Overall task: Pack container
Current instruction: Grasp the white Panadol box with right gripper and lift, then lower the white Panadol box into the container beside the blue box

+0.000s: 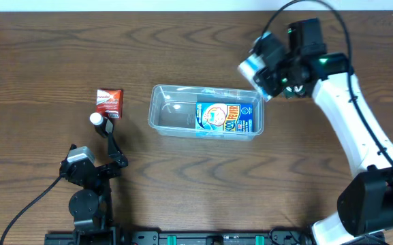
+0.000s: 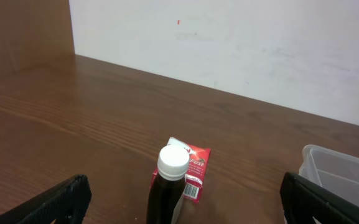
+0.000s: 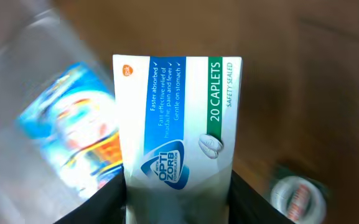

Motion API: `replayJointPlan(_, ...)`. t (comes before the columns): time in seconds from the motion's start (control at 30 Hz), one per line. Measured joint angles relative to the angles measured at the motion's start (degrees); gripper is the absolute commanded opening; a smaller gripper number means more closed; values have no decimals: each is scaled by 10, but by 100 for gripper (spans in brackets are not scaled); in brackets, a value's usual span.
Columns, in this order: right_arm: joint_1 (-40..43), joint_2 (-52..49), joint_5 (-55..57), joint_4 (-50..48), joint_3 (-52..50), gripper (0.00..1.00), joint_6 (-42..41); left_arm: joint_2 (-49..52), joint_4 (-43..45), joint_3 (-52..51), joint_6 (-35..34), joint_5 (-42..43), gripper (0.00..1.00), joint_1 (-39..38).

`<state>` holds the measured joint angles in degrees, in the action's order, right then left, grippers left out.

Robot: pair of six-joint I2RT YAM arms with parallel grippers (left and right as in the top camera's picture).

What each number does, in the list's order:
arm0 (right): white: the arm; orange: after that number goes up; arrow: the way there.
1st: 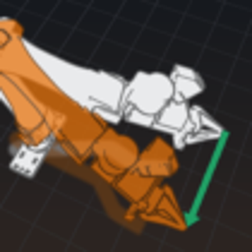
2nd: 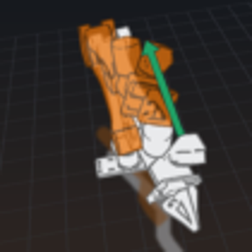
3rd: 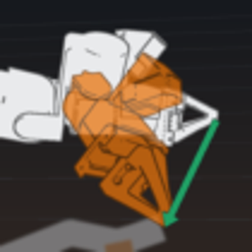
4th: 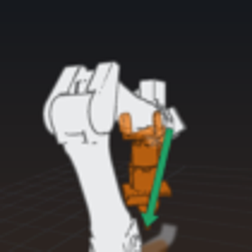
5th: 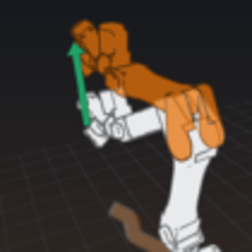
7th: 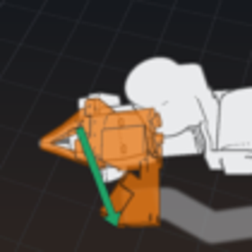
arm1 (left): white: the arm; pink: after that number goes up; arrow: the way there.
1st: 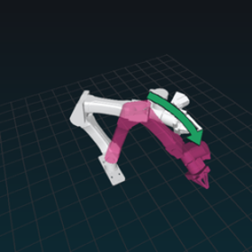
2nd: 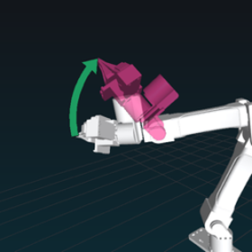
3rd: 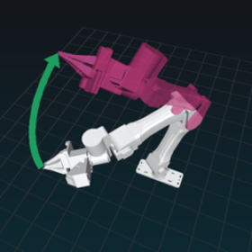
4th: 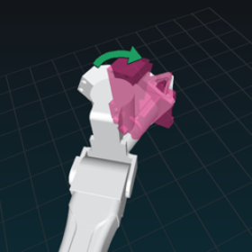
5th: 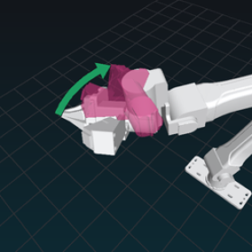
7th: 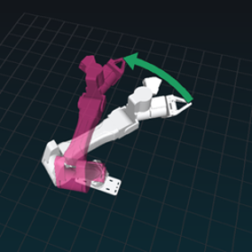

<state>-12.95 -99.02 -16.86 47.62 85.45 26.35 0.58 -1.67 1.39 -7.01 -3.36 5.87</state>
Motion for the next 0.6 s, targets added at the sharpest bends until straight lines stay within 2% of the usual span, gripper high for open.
replayJointPlan(0.3,-105,0,-27,49,0,48,126,0,0,0,0,0,98,0)
replayJointPlan(0.6,-122,-10,14,46,0,49,166,0,0,0,0,0,98,0)
